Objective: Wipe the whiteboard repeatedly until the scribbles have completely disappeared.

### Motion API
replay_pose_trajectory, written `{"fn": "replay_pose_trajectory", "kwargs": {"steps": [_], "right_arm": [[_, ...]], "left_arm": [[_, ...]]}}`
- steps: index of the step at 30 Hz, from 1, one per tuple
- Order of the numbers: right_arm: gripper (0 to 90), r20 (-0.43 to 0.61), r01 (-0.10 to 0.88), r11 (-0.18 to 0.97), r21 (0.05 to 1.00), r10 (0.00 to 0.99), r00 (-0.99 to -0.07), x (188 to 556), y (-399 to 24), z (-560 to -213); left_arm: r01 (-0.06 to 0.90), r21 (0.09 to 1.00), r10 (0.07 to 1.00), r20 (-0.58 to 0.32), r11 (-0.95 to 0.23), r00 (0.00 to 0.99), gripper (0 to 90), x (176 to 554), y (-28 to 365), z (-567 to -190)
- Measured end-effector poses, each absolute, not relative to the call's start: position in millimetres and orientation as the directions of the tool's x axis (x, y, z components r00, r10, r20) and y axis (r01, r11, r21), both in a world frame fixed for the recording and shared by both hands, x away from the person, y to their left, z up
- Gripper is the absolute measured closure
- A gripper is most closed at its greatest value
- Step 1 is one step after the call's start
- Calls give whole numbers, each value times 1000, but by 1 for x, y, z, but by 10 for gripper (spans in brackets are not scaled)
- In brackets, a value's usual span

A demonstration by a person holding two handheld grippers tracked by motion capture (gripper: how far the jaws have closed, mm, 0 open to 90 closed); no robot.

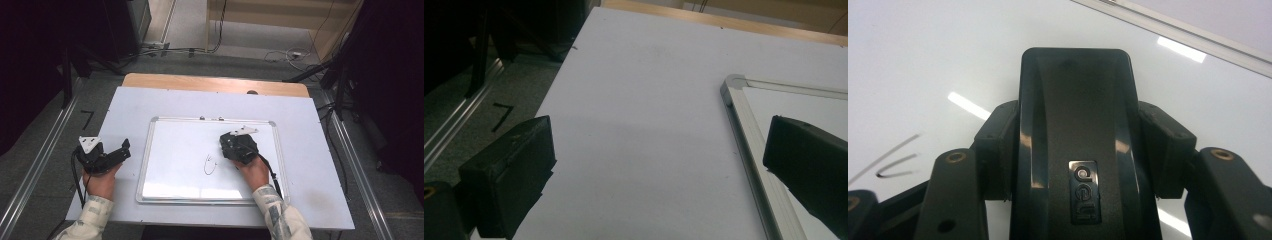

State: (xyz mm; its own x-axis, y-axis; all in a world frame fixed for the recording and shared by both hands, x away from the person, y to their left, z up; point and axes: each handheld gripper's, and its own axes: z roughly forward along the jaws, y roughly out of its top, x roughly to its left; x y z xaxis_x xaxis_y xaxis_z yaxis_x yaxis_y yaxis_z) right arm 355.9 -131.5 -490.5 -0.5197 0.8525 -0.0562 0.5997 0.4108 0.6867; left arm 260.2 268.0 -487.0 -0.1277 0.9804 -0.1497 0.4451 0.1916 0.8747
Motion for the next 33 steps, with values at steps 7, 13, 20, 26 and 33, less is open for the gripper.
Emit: {"fn": "replay_pose_trajectory", "kwargs": {"steps": [7,13,20,26,33], "right_arm": [[392,-54,610,394,688,865,-498,347,-135,-491],[392,-51,609,392,689,865,-499,341,-130,-491],[391,-57,599,404,691,857,-513,335,-113,-492],[391,-59,589,417,693,846,-530,331,-99,-493],[392,-60,580,438,686,829,-555,325,-80,-493]], "left_arm": [[449,873,981,-146,189,-130,8,261,266,-487],[450,873,981,-144,187,-127,8,262,264,-487],[451,874,982,-142,184,-124,8,264,262,-487],[450,874,982,-145,185,-124,12,264,263,-487],[446,876,982,-144,185,-123,12,264,261,-486]]}}
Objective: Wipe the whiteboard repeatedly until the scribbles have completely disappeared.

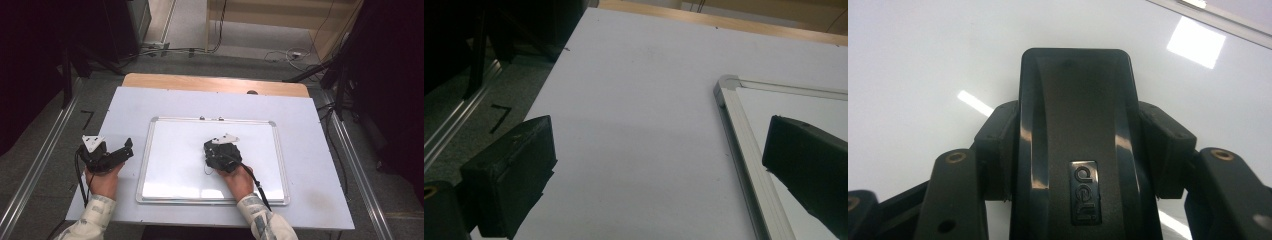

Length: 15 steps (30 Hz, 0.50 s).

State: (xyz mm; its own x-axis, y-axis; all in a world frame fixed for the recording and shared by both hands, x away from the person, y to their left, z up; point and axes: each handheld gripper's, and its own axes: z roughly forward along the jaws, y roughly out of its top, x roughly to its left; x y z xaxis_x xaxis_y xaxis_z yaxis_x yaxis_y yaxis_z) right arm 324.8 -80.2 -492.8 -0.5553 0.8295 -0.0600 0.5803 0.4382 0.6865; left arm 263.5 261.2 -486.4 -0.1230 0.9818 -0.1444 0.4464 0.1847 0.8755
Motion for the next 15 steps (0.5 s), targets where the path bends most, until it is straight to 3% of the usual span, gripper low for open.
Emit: {"fn": "replay_pose_trajectory", "kwargs": {"steps": [15], "right_arm": [[392,-63,563,465,683,806,-589,315,-50,-493]], "left_arm": [[443,876,981,-149,189,-123,12,263,261,-486]]}}
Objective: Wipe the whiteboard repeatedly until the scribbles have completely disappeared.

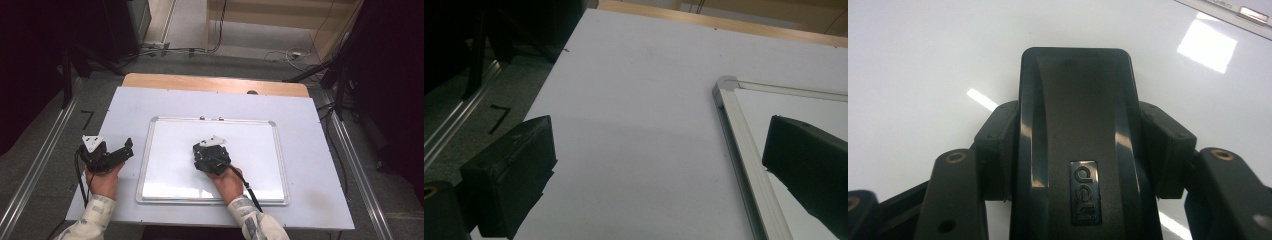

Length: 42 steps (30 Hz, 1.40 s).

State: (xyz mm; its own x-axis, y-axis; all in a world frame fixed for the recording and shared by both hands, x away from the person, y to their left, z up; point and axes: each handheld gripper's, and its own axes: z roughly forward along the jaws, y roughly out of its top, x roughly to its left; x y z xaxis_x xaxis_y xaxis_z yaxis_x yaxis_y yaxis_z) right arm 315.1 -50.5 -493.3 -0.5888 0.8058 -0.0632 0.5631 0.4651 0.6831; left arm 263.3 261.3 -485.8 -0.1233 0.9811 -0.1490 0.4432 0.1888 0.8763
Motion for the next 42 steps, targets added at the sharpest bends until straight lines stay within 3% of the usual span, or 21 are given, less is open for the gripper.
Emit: {"fn": "replay_pose_trajectory", "kwargs": {"steps": [10,24,42], "right_arm": [[391,-67,550,484,681,789,-611,316,-46,-493],[391,-64,612,400,682,866,-495,341,-104,-491],[391,-67,574,453,682,821,-568,310,-80,-493]], "left_arm": [[443,876,981,-151,191,-124,12,262,263,-485],[442,875,980,-155,196,-128,12,262,265,-486],[444,876,981,-151,191,-124,12,262,263,-485]]}}
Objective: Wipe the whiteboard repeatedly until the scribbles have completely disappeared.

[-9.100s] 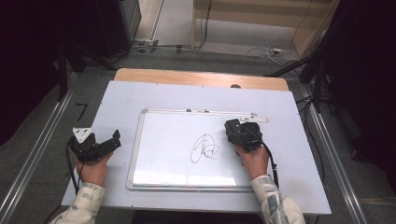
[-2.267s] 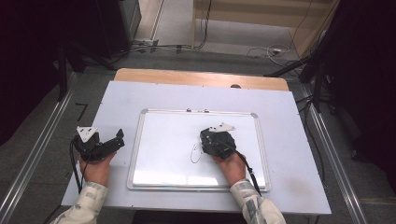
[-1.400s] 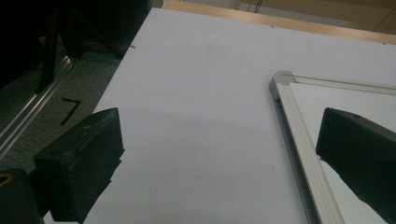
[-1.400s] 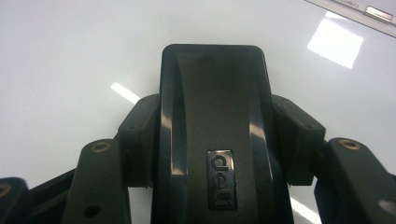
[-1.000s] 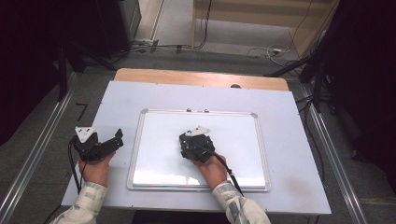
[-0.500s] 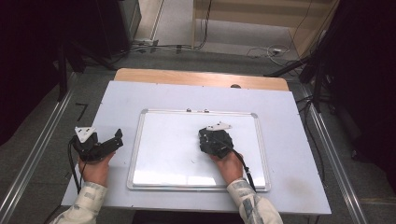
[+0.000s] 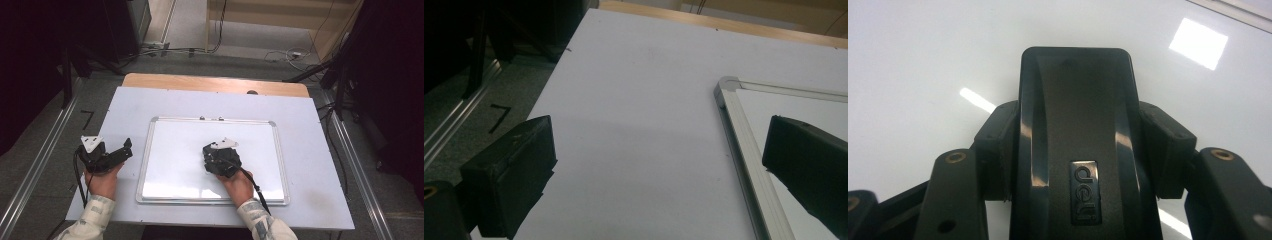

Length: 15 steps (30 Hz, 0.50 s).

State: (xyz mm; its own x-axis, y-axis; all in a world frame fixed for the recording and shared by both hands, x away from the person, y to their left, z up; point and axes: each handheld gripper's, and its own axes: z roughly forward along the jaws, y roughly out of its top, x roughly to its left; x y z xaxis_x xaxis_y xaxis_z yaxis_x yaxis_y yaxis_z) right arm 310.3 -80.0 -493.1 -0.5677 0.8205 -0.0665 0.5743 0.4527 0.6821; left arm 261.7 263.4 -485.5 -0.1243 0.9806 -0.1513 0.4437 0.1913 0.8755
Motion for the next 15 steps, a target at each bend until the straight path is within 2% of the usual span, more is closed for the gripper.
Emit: {"fn": "replay_pose_trajectory", "kwargs": {"steps": [15], "right_arm": [[391,-63,551,479,683,790,-609,297,-51,-494]], "left_arm": [[443,876,981,-151,191,-123,12,262,262,-486]]}}
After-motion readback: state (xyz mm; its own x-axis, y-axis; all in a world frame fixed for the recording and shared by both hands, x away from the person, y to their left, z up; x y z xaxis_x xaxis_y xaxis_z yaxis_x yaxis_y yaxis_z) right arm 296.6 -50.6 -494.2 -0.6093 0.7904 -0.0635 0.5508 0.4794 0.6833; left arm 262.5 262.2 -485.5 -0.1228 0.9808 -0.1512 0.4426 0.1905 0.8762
